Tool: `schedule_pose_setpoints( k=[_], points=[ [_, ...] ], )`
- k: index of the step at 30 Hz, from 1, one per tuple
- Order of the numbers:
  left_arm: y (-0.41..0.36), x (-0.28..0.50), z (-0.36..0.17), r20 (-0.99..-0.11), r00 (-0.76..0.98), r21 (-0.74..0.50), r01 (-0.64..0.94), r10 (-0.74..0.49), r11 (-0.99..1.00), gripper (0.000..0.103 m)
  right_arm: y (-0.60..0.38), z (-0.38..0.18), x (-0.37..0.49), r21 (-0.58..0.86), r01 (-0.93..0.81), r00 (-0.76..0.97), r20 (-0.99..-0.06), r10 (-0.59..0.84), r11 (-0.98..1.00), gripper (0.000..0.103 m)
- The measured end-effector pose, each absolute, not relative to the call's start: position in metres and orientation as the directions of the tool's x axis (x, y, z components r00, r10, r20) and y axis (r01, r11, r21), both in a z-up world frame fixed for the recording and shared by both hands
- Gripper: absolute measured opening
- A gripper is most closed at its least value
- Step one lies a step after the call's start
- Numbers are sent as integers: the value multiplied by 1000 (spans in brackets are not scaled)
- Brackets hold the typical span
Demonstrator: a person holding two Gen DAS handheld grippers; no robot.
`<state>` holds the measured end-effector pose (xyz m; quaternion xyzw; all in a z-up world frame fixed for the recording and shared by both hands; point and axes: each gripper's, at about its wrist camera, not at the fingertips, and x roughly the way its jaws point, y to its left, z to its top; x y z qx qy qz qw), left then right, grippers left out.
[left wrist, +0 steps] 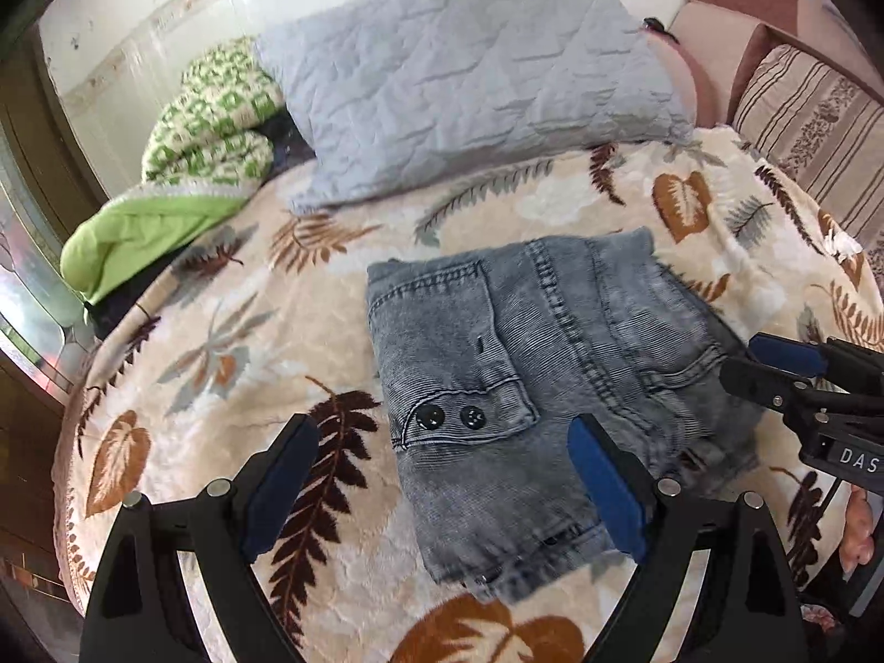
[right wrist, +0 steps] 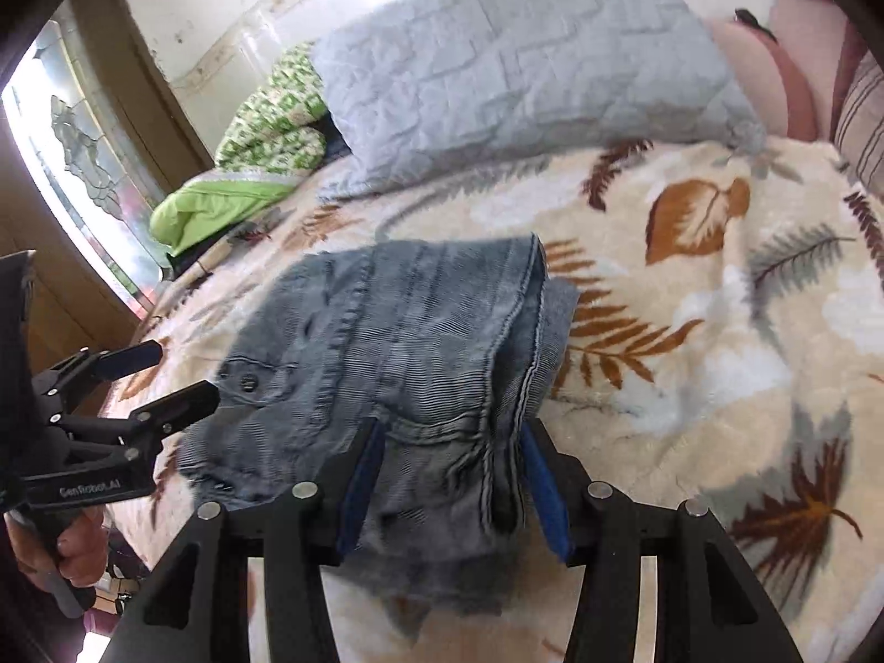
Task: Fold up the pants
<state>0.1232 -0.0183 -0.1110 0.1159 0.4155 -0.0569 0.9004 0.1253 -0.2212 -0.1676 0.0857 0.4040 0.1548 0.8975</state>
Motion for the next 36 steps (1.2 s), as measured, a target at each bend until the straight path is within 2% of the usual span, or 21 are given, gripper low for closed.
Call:
schedule_pose_setpoints(
  k=[8,18,25,36],
  points=[
    [-23,83,-65,-676,737,180,157,6,971,92,-213,-122,85,271,-263,690,-618,377,926,54],
    [-22,48,-30,-614,787,189,82,53,979,92,-200,-83,39,222,-297,751,-547,371,929,54],
    [-23,32,-11,-549,831,209,29,93,977,97,-198,-64,12,172,-289,800,-497,336,942,54],
    [-18,30,2,-523,842,197,-27,129,980,100,-191,-63,5,128,-306,805,-494,328,943,57]
  ],
)
